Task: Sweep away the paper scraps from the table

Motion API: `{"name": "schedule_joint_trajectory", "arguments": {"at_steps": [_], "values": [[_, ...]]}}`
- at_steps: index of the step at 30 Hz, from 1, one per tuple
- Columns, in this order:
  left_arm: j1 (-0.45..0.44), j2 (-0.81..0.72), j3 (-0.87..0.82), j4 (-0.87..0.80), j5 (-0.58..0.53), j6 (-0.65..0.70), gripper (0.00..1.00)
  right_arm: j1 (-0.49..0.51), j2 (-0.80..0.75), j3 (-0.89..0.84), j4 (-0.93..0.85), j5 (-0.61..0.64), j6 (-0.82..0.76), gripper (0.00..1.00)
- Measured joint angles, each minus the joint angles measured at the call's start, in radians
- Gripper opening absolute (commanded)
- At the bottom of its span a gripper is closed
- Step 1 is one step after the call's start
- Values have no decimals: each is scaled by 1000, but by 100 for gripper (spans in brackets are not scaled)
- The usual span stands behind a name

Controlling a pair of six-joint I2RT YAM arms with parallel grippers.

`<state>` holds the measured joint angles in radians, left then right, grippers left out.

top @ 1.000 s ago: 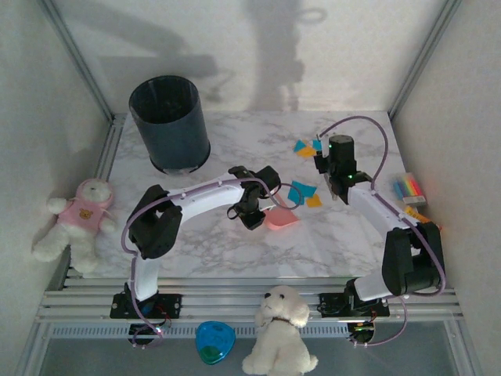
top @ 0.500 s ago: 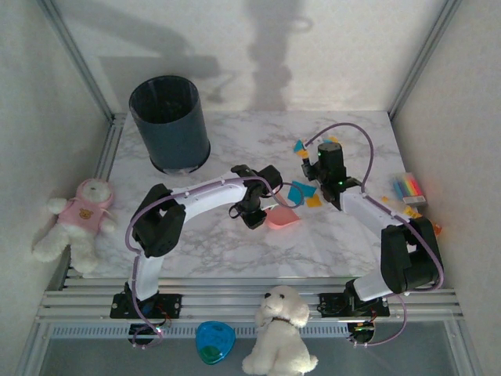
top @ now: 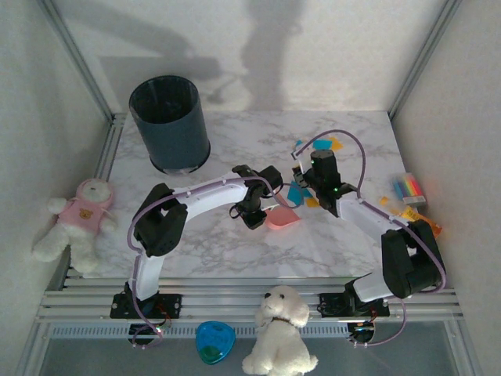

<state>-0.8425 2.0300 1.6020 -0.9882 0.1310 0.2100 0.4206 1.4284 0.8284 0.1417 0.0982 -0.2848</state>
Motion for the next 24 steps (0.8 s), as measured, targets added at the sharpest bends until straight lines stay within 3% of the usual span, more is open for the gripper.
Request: {"name": "schedule_joint_trajectory", "arguments": {"at_steps": [24], "values": [[0,0,1,-1,0,0,0,46,-149,-78,-39,-141,92,0]]}}
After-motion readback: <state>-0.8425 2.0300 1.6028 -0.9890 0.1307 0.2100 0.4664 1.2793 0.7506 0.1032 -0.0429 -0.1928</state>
